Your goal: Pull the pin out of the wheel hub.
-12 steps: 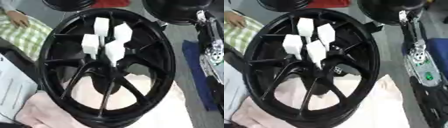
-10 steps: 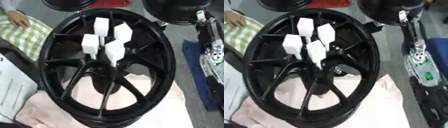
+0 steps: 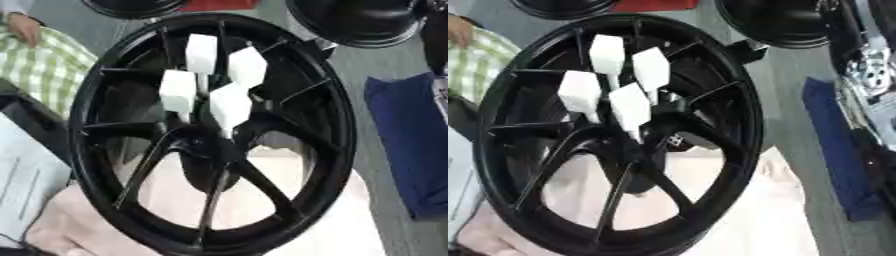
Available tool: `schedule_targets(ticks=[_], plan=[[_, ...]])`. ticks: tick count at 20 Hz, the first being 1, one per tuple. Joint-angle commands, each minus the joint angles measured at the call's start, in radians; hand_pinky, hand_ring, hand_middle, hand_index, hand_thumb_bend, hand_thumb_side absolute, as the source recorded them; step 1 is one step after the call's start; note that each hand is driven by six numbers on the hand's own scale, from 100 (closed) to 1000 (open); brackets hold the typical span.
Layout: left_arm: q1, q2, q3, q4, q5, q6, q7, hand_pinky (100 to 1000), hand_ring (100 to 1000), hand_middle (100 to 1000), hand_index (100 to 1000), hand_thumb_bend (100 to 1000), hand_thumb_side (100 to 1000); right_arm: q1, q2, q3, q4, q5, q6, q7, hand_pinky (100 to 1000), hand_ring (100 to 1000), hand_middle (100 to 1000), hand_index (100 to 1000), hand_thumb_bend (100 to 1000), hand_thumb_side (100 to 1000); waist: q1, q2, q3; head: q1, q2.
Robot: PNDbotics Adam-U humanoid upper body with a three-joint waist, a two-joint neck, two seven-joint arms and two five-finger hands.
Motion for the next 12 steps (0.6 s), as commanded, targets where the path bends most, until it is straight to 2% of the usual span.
schedule_targets(ticks=[1,7,12], plan=[[-0.012,0.079,0.007,-0.056,0.011,0.014,0.013,698,978,836,810,380,774,-0.031,-0.091,0.006,-0.054,0.005,0.006,0.031,887,812,775,738,100,701,0.0,-0.008,0.002,0.008,-0.024],[-0.005,0.126,0.012,-0.103,0.017,0.028,0.026,697,980,836,809,385,772,-0.086,-0.205,0.036,-0.132,0.053,0.026,0.137,879,812,773,747,100,650,-0.009,0.017,-0.002,0.0,-0.025],[-0.003,0.14,0.009,-0.105,0.027,0.022,0.028,696,981,834,807,389,772,-0.159,-0.297,0.067,-0.186,0.123,0.034,0.26,872,812,774,761,100,602,-0.021,0.029,-0.009,-0.036,-0.038]])
